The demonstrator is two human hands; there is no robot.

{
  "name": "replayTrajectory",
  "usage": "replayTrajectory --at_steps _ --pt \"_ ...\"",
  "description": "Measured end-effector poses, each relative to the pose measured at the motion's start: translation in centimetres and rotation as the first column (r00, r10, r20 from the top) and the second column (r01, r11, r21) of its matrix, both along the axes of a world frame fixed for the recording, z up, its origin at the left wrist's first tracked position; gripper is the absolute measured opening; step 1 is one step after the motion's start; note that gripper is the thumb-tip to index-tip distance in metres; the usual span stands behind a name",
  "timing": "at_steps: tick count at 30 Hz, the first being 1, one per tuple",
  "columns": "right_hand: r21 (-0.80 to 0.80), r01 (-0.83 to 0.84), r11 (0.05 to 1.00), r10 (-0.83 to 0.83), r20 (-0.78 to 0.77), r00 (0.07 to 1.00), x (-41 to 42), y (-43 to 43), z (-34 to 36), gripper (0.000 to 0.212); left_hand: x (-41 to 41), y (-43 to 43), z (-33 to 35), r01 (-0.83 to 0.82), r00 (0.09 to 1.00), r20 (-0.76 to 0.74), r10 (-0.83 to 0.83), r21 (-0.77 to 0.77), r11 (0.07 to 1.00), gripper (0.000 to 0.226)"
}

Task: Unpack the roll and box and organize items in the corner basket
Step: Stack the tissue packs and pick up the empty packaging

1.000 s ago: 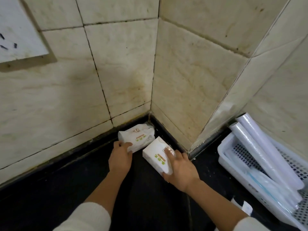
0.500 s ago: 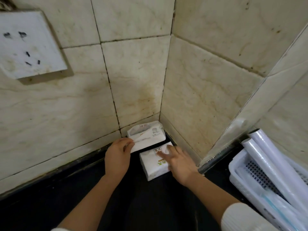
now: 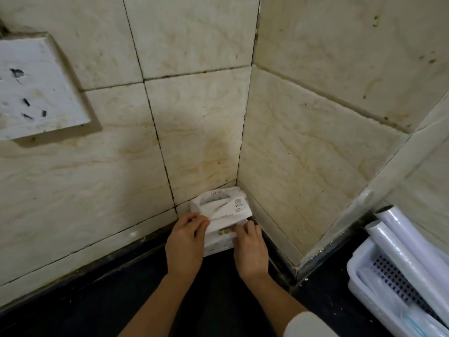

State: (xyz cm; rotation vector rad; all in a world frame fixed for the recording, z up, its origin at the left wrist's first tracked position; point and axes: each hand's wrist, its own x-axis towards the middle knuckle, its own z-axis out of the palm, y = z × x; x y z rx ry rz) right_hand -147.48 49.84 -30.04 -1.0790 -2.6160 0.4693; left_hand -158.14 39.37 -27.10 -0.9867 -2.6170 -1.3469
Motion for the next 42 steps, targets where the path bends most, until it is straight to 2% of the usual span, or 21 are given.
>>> replayTrajectory --at_steps 3,4,6,10,14,18,24,27,30,32,35,38,40,42 --pt "-0.139 0.093 0.986 -0.106 -0.089 0.990 -0.1 -0.3 -0.6 0.009 0.5 0.2 -0.7 0.009 1.000 0.002 -0.008 -0.029 1.000 0.017" --pt "-0.202 0.103 0.974 -0.131 -0.132 0.983 0.0 -0.3 -0.8 0.008 0.6 0.1 -1.0 0.016 1.000 -0.001 -0.016 -0.039 0.999 0.017" --pt "-0.294 0.085 0.952 -0.150 -0.207 0.967 0.2 -0.3 -1.3 0.013 0.8 -0.2 -1.5 0.031 0.999 -0.027 -0.032 -0.054 0.998 0.016" --pt "-0.317 0.022 0.948 -0.098 -0.224 0.970 0.6 0.1 -1.5 0.027 0.8 -0.9 -2.2 0.042 0.997 -0.064 -0.048 -0.094 0.995 0.017" --pt "-0.364 -0.021 0.931 -0.041 -0.163 0.986 1.2 0.7 -1.1 0.035 1.1 -0.9 -2.3 0.088 0.993 -0.065 -0.097 -0.128 0.988 0.017" --pt "-0.477 -0.065 0.876 0.024 -0.092 0.995 2.2 1.4 -0.2 0.042 1.4 -0.9 -1.9 0.114 0.993 0.025 -0.111 -0.178 0.977 0.023" --pt "-0.443 0.027 0.896 -0.112 -0.166 0.980 6.7 1.0 3.1 0.031 4.5 -1.8 0.9 0.101 0.994 -0.018 -0.106 -0.193 0.976 0.032" --pt "-0.410 0.074 0.909 -0.180 -0.228 0.957 12.9 -0.9 4.1 0.020 9.9 -2.7 1.3 0.220 0.974 -0.013 -0.225 -0.151 0.964 0.032" --pt "-0.385 0.140 0.912 -0.259 -0.279 0.925 20.6 -3.6 4.4 0.006 17.2 -4.3 -0.3 0.359 0.933 0.089 -0.349 -0.167 0.918 0.033" --pt "-0.387 0.219 0.896 -0.343 -0.287 0.894 26.0 -5.1 4.5 0.007 22.2 -5.5 -1.8 0.453 0.888 0.178 -0.424 -0.181 0.873 0.034" --pt "-0.380 0.330 0.864 -0.425 -0.202 0.882 33.5 -6.7 4.5 0.013 28.6 -7.1 -3.6 0.581 0.804 0.307 -0.508 -0.231 0.780 0.044" --pt "-0.324 0.419 0.848 -0.437 0.019 0.899 39.5 -7.9 4.3 0.017 32.4 -8.0 -4.2 0.580 0.814 0.296 -0.499 -0.430 0.692 0.066" --pt "-0.326 0.431 0.841 -0.398 0.167 0.902 42.1 -9.2 4.0 0.037 33.4 -8.4 -4.0 0.550 0.834 0.301 -0.463 -0.529 0.647 0.079" --pt "-0.310 0.409 0.858 -0.318 0.304 0.898 43.8 -10.5 3.4 0.061 33.8 -9.0 -4.0 0.570 0.820 0.331 -0.466 -0.538 0.621 0.084"
